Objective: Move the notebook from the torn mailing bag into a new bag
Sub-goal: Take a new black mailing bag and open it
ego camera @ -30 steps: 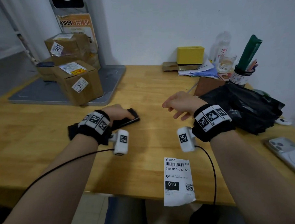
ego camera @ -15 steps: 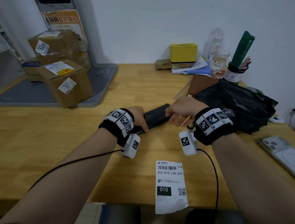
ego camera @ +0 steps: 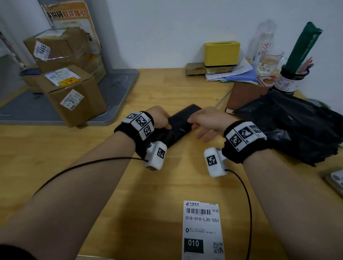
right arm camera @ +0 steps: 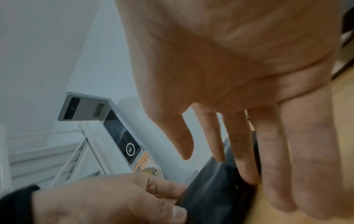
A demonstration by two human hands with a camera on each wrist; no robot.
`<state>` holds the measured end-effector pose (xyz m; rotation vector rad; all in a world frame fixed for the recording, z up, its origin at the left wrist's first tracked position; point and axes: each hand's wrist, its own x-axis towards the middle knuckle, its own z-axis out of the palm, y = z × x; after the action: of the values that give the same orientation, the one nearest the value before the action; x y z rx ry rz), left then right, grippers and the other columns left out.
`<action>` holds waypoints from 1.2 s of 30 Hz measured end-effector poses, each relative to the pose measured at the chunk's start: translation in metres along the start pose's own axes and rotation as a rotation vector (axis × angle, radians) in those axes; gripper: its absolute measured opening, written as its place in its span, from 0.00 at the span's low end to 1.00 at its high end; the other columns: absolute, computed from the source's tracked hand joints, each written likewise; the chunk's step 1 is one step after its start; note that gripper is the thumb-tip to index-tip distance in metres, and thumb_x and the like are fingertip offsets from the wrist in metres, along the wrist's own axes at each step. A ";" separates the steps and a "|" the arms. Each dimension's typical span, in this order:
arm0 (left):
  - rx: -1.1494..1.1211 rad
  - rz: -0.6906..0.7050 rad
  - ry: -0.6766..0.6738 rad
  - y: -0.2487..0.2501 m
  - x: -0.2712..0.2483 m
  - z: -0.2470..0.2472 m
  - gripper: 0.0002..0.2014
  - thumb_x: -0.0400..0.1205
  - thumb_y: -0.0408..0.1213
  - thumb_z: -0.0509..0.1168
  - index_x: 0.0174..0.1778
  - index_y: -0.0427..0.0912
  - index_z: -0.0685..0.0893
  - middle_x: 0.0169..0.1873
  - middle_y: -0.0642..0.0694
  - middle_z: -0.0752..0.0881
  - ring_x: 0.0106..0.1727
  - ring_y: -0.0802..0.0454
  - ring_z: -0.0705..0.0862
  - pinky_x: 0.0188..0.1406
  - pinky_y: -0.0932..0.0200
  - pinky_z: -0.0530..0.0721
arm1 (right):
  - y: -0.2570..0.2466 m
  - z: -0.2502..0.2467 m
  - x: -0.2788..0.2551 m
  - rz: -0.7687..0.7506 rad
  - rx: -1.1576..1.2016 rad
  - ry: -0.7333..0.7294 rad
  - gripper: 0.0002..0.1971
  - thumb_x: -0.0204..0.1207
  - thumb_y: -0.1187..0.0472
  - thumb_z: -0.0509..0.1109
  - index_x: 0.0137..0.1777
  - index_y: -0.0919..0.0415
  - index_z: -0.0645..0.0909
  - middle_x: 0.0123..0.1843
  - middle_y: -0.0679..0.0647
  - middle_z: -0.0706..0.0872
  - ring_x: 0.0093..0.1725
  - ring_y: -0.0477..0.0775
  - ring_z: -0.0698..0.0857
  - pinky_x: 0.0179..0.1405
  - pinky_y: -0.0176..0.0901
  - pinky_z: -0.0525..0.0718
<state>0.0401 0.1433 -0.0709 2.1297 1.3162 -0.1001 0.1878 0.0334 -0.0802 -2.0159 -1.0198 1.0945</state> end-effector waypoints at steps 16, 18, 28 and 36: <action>-0.973 -0.031 -0.150 -0.024 0.005 0.014 0.18 0.85 0.23 0.62 0.67 0.44 0.84 0.58 0.43 0.89 0.55 0.49 0.88 0.52 0.55 0.88 | 0.011 -0.004 0.013 -0.011 0.415 -0.077 0.20 0.85 0.59 0.70 0.76 0.58 0.75 0.69 0.58 0.83 0.51 0.67 0.94 0.57 0.63 0.90; -1.069 0.006 -0.176 -0.024 0.006 0.010 0.21 0.85 0.24 0.62 0.71 0.48 0.82 0.58 0.44 0.90 0.53 0.49 0.89 0.42 0.55 0.89 | 0.014 -0.006 0.009 -0.018 0.473 -0.115 0.18 0.86 0.56 0.70 0.73 0.59 0.78 0.68 0.60 0.87 0.54 0.68 0.93 0.59 0.64 0.90; -1.083 0.045 -0.111 -0.022 0.027 0.002 0.23 0.84 0.27 0.64 0.70 0.56 0.83 0.54 0.55 0.91 0.52 0.55 0.88 0.48 0.58 0.81 | 0.018 -0.027 0.023 -0.151 0.588 -0.011 0.11 0.83 0.58 0.74 0.62 0.59 0.89 0.54 0.55 0.94 0.53 0.56 0.91 0.44 0.47 0.89; -0.903 0.045 0.231 -0.008 0.030 0.000 0.15 0.81 0.26 0.68 0.57 0.50 0.86 0.54 0.50 0.87 0.49 0.54 0.85 0.48 0.56 0.78 | 0.022 -0.028 0.040 -0.138 0.381 0.067 0.11 0.86 0.65 0.69 0.65 0.62 0.86 0.59 0.61 0.92 0.58 0.65 0.91 0.58 0.61 0.90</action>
<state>0.0484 0.1692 -0.0857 1.4052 1.1226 0.6558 0.2340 0.0520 -0.1005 -1.6424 -0.8299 1.0494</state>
